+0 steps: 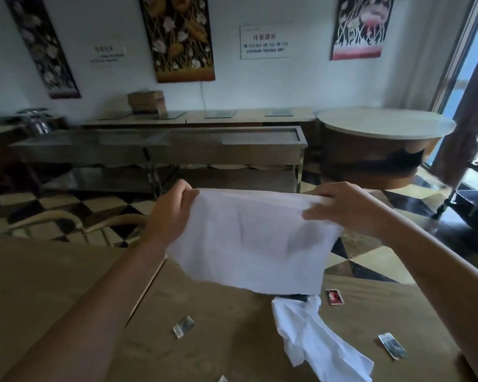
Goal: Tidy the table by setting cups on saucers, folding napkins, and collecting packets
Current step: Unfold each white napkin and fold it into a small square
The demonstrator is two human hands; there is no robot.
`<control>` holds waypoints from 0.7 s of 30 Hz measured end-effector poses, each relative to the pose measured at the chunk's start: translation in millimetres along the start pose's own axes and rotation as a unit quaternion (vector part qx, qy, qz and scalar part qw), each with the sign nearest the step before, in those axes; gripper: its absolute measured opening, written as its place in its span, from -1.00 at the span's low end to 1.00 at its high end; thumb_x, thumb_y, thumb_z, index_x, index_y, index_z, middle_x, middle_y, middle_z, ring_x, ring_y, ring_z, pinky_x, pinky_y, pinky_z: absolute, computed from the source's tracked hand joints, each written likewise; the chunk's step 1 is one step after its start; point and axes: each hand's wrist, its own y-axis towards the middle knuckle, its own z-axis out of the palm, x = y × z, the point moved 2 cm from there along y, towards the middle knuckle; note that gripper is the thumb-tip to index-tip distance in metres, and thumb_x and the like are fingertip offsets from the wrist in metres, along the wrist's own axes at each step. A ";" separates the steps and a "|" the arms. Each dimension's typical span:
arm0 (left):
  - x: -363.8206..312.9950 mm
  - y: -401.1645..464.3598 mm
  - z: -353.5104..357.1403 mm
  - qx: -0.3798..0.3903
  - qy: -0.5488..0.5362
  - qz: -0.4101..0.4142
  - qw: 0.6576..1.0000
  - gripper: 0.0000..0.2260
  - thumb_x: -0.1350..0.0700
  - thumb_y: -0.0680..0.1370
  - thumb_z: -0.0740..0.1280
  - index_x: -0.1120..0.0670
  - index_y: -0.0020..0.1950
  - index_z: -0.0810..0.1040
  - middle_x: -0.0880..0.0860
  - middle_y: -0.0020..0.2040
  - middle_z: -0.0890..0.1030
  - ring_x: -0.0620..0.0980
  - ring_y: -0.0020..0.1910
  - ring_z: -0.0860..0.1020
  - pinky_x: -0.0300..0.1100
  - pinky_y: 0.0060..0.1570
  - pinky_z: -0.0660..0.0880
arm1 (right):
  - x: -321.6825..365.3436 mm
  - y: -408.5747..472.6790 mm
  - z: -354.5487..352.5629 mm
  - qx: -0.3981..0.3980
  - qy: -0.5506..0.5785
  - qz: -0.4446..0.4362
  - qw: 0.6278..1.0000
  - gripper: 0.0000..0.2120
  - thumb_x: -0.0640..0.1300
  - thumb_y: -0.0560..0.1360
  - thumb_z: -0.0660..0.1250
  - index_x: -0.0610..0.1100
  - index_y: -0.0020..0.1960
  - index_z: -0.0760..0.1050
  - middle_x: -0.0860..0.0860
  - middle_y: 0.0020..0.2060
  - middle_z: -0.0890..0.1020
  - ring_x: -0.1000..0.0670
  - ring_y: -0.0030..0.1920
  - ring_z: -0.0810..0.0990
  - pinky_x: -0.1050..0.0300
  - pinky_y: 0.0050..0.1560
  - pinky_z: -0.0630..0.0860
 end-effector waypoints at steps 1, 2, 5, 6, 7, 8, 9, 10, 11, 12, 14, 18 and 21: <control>5.9 -0.6 -10.7 -0.008 0.003 0.001 1.000 -0.71 -0.17 0.65 0.16 -0.04 -0.17 0.37 -0.06 -0.34 0.50 -0.18 -0.35 0.49 -0.15 -0.39 0.30 | 4.7 3.9 5.6 0.017 0.011 -0.014 1.000 -0.57 0.10 0.43 0.52 -0.29 -0.02 0.61 -0.25 -0.12 0.64 -0.28 -0.10 0.62 -0.22 -0.08 0.58; 12.7 0.0 -21.2 -0.012 0.006 0.000 1.000 -0.69 -0.22 0.63 0.17 -0.05 -0.20 0.37 -0.06 -0.37 0.49 -0.18 -0.36 0.48 -0.16 -0.39 0.31 | 10.0 7.5 11.1 0.037 0.023 -0.028 0.999 -0.54 0.11 0.44 0.51 -0.32 -0.04 0.60 -0.28 -0.13 0.63 -0.29 -0.11 0.60 -0.15 -0.15 0.55; 46.7 7.3 -51.2 0.012 0.023 -0.040 0.999 -0.62 -0.33 0.52 0.27 -0.06 -0.26 0.43 -0.04 -0.37 0.53 -0.16 -0.36 0.50 -0.13 -0.38 0.36 | 21.4 23.4 30.5 0.065 0.064 -0.026 0.995 -0.49 0.12 0.46 0.47 -0.39 -0.10 0.57 -0.30 -0.24 0.57 -0.31 -0.25 0.53 0.06 -0.26 0.43; 63.1 10.5 -60.8 0.029 0.033 -0.053 0.998 -0.65 -0.31 0.51 0.31 -0.06 -0.25 0.46 -0.05 -0.36 0.55 -0.16 -0.35 0.52 -0.14 -0.37 0.37 | 24.3 32.2 39.9 0.061 0.063 -0.022 0.996 -0.52 0.10 0.47 0.46 -0.38 -0.10 0.57 -0.29 -0.25 0.58 -0.31 -0.26 0.53 0.02 -0.27 0.45; 80.7 14.0 -68.6 0.047 0.045 -0.058 0.996 -0.71 -0.25 0.52 0.34 -0.07 -0.24 0.48 -0.07 -0.34 0.57 -0.17 -0.33 0.53 -0.15 -0.36 0.39 | 26.5 42.3 50.6 0.051 0.058 -0.016 0.997 -0.58 0.05 0.51 0.44 -0.36 -0.09 0.59 -0.28 -0.23 0.61 -0.31 -0.23 0.56 -0.06 -0.23 0.50; 99.2 17.9 -74.5 0.065 0.057 -0.058 0.995 -0.77 -0.17 0.54 0.36 -0.08 -0.23 0.49 -0.08 -0.30 0.58 -0.16 -0.27 0.55 -0.16 -0.34 0.40 | 28.9 54.0 63.2 0.042 0.051 -0.009 0.998 -0.68 -0.01 0.55 0.42 -0.31 -0.06 0.62 -0.26 -0.18 0.64 -0.30 -0.16 0.61 -0.12 -0.14 0.55; 118.5 22.0 -78.3 0.079 0.068 -0.054 0.993 -0.81 -0.09 0.56 0.36 -0.09 -0.21 0.49 -0.09 -0.23 0.58 -0.11 -0.21 0.56 -0.14 -0.30 0.41 | 30.7 66.8 77.7 0.035 0.048 0.002 0.998 -0.76 -0.05 0.57 0.39 -0.25 -0.03 0.65 -0.25 -0.13 0.67 -0.29 -0.10 0.64 -0.18 -0.05 0.57; 134.6 25.4 -78.5 0.091 0.077 -0.050 0.992 -0.83 -0.04 0.58 0.35 -0.09 -0.20 0.49 -0.11 -0.19 0.56 -0.08 -0.17 0.55 -0.12 -0.26 0.41 | 30.7 77.5 90.7 0.031 0.044 0.016 0.998 -0.81 -0.07 0.57 0.38 -0.20 0.00 0.67 -0.21 -0.09 0.68 -0.26 -0.06 0.65 -0.18 0.01 0.57; 152.7 30.1 -79.2 0.101 0.089 -0.044 0.990 -0.84 0.00 0.59 0.34 -0.09 -0.19 0.49 -0.12 -0.16 0.53 -0.07 -0.15 0.54 -0.11 -0.22 0.41 | 31.3 90.0 105.6 0.026 0.028 0.033 0.999 -0.83 -0.08 0.58 0.37 -0.14 0.02 0.69 -0.16 -0.07 0.70 -0.22 -0.05 0.66 -0.13 0.01 0.60; 169.9 35.0 -78.8 0.113 0.106 -0.037 0.987 -0.84 0.03 0.60 0.34 -0.06 -0.19 0.50 -0.11 -0.15 0.49 -0.06 -0.14 0.53 -0.10 -0.19 0.41 | 31.5 101.2 119.0 0.016 0.000 0.046 0.999 -0.85 -0.07 0.58 0.37 -0.07 0.04 0.70 -0.10 -0.06 0.70 -0.14 -0.06 0.66 -0.01 -0.04 0.59; 203.5 45.6 -75.6 0.145 0.150 -0.029 0.978 -0.86 0.07 0.60 0.32 0.00 -0.16 0.53 -0.07 -0.11 0.49 -0.01 -0.11 0.54 -0.06 -0.12 0.48 | 32.9 121.1 144.8 -0.010 -0.036 0.065 0.997 -0.81 -0.09 0.59 0.35 0.02 0.13 0.70 0.02 -0.09 0.70 0.06 -0.14 0.62 0.21 -0.15 0.50; 242.2 68.6 -72.0 0.185 0.186 -0.037 0.964 -0.87 0.13 0.62 0.26 0.06 -0.11 0.52 0.04 0.00 0.54 0.06 -0.06 0.55 0.06 -0.03 0.54 | 40.4 145.2 181.0 -0.110 -0.008 0.098 0.989 -0.78 -0.14 0.60 0.33 0.00 0.16 0.69 0.08 -0.10 0.69 0.25 -0.23 0.53 0.36 -0.24 0.41; 245.9 91.0 -74.7 0.132 0.175 0.003 0.976 -0.88 0.21 0.60 0.24 0.10 -0.13 0.46 0.08 -0.09 0.59 0.11 -0.14 0.54 0.01 -0.20 0.50 | 47.2 154.3 191.0 -0.198 -0.041 0.110 0.973 -0.78 -0.15 0.60 0.31 -0.10 0.15 0.70 -0.09 -0.01 0.74 0.02 -0.13 0.56 0.17 -0.04 0.44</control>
